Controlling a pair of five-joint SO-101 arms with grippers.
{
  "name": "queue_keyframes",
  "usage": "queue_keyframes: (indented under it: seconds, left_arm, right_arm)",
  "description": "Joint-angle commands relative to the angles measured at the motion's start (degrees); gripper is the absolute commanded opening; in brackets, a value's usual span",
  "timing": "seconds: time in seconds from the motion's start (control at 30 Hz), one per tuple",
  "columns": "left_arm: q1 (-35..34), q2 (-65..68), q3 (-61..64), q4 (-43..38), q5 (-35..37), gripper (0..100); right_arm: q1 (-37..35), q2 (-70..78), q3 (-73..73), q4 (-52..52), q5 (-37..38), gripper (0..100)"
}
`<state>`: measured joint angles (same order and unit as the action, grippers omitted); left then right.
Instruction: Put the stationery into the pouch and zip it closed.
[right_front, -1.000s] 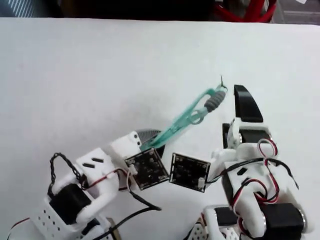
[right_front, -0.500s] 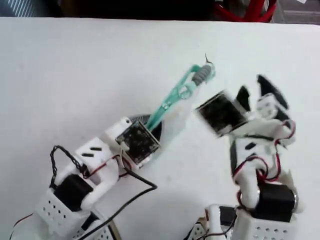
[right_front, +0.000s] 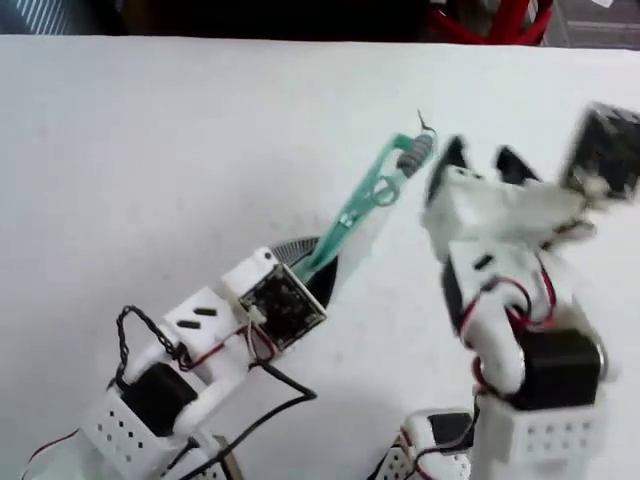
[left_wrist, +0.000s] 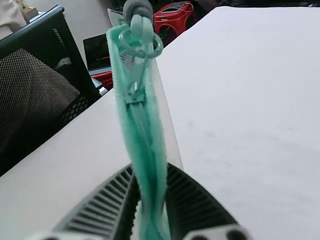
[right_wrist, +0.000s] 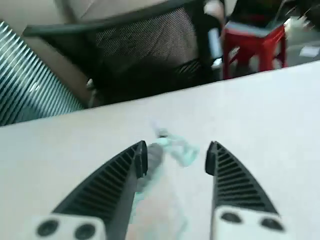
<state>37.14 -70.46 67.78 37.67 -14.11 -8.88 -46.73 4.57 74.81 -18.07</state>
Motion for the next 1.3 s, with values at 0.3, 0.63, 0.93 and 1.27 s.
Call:
queue_keyframes:
  seconds: [0.3, 0.63, 0.93, 1.27]
  left_arm:
    - [1.3, 0.6, 3.9, -0.8, 0.2, 2]
    - [1.2, 0.6, 3.9, -0.7, 0.1, 2]
    - [1.2, 0.6, 3.9, -0.8, 0.1, 2]
    - [1.2, 0.6, 4.0, -0.6, 0.1, 2]
  right_arm:
    - [-3.0, 26.1, -36.8, 23.7, -9.7, 25.3]
    - [-3.1, 30.6, -34.1, 23.8, -9.3, 14.8]
    - [-3.2, 24.0, -23.3, 23.6, -9.1, 18.3]
    - [-1.6, 23.6, -23.5, 20.8, -8.9, 2.2]
